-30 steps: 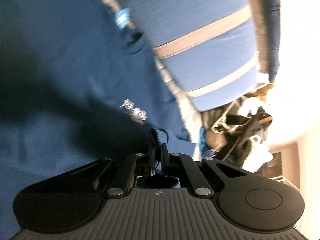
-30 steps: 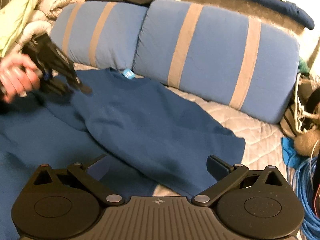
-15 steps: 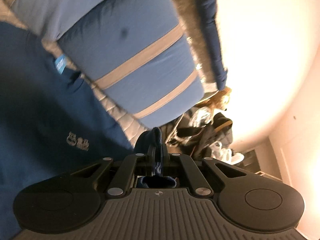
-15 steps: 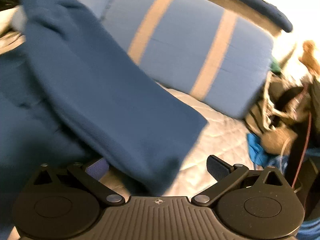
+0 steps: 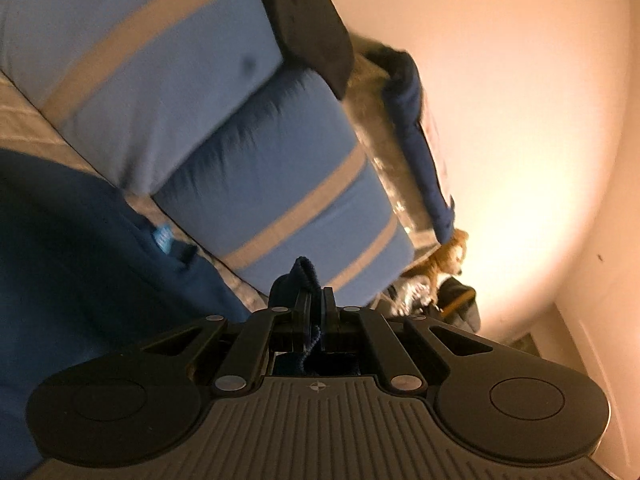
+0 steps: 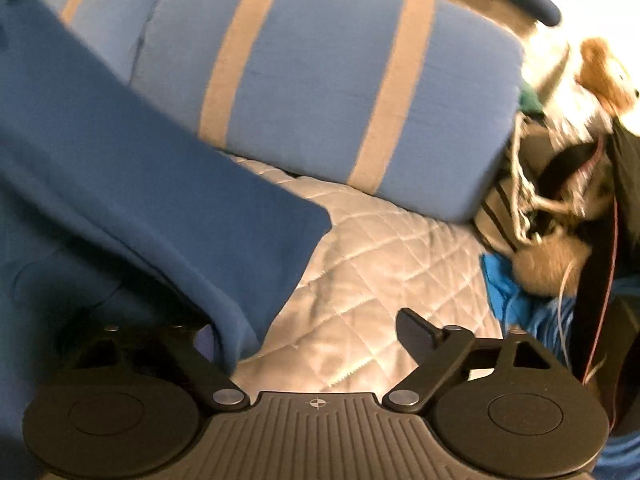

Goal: Fold clothes
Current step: 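Grasp the sweatshirt side edge with the left gripper and fold it inward, then grasp the folded side edge with the right gripper, straighten it, release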

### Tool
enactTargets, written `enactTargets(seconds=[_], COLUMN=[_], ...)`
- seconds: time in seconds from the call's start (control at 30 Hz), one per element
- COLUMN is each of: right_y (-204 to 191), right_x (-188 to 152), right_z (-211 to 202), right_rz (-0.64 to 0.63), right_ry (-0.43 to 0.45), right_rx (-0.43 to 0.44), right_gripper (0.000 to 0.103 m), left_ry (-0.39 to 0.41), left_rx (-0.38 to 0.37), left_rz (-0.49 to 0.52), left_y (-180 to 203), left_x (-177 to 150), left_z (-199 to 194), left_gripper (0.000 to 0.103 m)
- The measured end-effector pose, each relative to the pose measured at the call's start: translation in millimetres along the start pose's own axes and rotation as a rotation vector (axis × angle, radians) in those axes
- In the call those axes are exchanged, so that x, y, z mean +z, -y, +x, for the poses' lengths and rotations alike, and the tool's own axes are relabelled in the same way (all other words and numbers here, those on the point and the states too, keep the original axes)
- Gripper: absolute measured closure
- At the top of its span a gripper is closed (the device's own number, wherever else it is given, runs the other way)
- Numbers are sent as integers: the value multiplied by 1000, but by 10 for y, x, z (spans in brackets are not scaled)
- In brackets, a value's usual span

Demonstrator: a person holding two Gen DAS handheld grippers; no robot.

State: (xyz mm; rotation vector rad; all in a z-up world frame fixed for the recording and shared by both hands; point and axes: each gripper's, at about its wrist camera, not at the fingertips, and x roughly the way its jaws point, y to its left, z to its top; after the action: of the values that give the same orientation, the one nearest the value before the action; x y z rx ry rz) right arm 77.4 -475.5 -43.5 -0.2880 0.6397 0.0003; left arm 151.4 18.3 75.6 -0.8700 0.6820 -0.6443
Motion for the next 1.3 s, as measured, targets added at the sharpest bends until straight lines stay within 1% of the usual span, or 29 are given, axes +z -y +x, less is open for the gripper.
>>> enactTargets(seconds=[0.13,0.2,0.27,0.3,0.33,0.37,0.4,0.43,0.5,0.63,0.83,0.97,1.07,1.13,1.3], right_y=[-179,-247,-314,-345,-375,-405,-434,-464,-521,-587,-698,-829,-922,-971,-1031], right_x=[54,77,103,115,125,136,146,157,181,245,317,292,257,222,146], right_z=[-2,-11,-14,-12,-11,-10,-9,-7,-9,-56,-212,-234,-224,-193,-92], right_rz=[-56,-75,-91,-100,-110,-120,-131,-141,-162,-197,-276,-318,-341,-352,-380], right_ry=[9,11,10,7,4,0,-3,-6,-13,-7,16,13,3,-15,-85], right_rx=[29,48,68,75,81,88,94,100,104,78,73,109,143,161,204], right_gripper=[30,34,43,54,61,66,77,86,93,94,94,94,94,94,91], left_ry=[26,39,52,56,56,54,51,46,34,24,19,1,-37,-67,-149], left_rx=[42,60,78,87,94,101,108,121,144,183,251,329,401,449,573], left_rz=[18,16,9,6,5,7,10,22,46,73,100,124,132,139,198], left_y=[-72,-126,-183,-214,-242,-257,-271,-276,-291,-344,-503,-675,-853,-969,-1204], left_x=[107,143,176,190,199,201,202,197,187,178,162,104,34,-16,-164], left_z=[-219,-315,-399,-441,-473,-494,-514,-527,-549,-608,-734,-808,-810,-799,-665], left_gripper=[99,99,99,99,99,99,99,99,99,99,99,99,99,99,99])
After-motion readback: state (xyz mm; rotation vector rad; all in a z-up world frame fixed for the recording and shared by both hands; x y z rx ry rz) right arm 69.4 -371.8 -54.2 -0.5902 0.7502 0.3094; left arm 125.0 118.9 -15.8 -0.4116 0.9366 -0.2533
